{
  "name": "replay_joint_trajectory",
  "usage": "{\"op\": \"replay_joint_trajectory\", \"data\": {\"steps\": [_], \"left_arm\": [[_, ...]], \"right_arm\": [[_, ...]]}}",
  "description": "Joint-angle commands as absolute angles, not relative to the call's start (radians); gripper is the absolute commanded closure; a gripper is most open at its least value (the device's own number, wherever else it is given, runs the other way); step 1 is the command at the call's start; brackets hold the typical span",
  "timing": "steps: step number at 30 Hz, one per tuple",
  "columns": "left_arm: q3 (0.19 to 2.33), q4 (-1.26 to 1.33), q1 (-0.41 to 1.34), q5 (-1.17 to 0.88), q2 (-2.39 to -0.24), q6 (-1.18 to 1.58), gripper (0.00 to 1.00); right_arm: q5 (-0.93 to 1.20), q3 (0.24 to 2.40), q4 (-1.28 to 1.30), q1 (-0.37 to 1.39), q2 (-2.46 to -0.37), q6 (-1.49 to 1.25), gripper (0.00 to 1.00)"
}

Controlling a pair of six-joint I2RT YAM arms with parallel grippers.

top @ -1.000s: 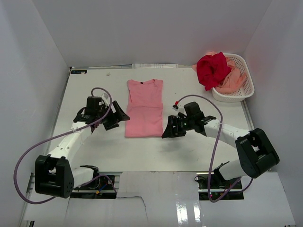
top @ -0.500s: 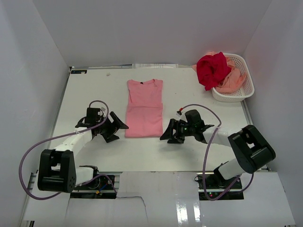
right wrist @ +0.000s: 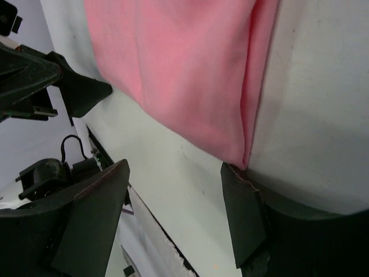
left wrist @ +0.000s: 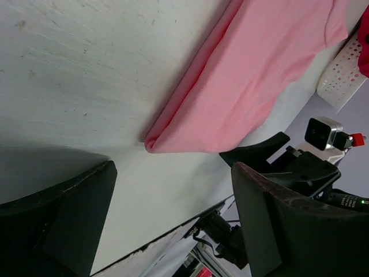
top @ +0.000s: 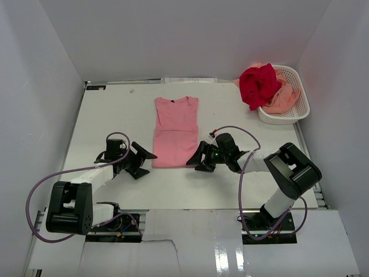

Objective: Fold and stack the t-shirts
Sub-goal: Grab one side of the 2/3 rectangular tshirt with both arms

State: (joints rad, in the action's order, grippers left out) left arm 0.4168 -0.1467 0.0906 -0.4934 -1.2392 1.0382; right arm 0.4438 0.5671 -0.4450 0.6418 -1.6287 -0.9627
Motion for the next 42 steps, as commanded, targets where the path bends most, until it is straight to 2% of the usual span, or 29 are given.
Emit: {"op": "replay_joint_trajectory", "data": {"steps": [1, 13, 22, 28, 42], "left_arm": [[0.399, -0.141, 0.086, -0.426, -1.232, 1.052, 0.08], [0.402, -0.143, 0.086, -0.400, -1.252, 1.032, 0.08], [0.325, -0.028, 0.087, -0.416, -1.316, 1.078, 0.16], [0.308, 0.026, 0.087, -0.446, -1.367, 1.083, 0.17], [0.302, 0.006, 0.087, -0.440, -1.318, 1.074, 0.17]], "right_arm": [[0.281, 0.613, -0.356, 0.664, -1.660, -0.924, 0.28], [0.215, 0.600, -0.279, 0.676, -1.605, -0.904, 0.26], [0.195, 0.623, -0.262, 0.676, -1.603, -0.885, 0.25], [0.169, 0.649, -0.265, 0.676, -1.644, -0.871, 0.26], [0.126, 0.606, -0.181, 0.676, -1.577, -0.848, 0.25]]}}
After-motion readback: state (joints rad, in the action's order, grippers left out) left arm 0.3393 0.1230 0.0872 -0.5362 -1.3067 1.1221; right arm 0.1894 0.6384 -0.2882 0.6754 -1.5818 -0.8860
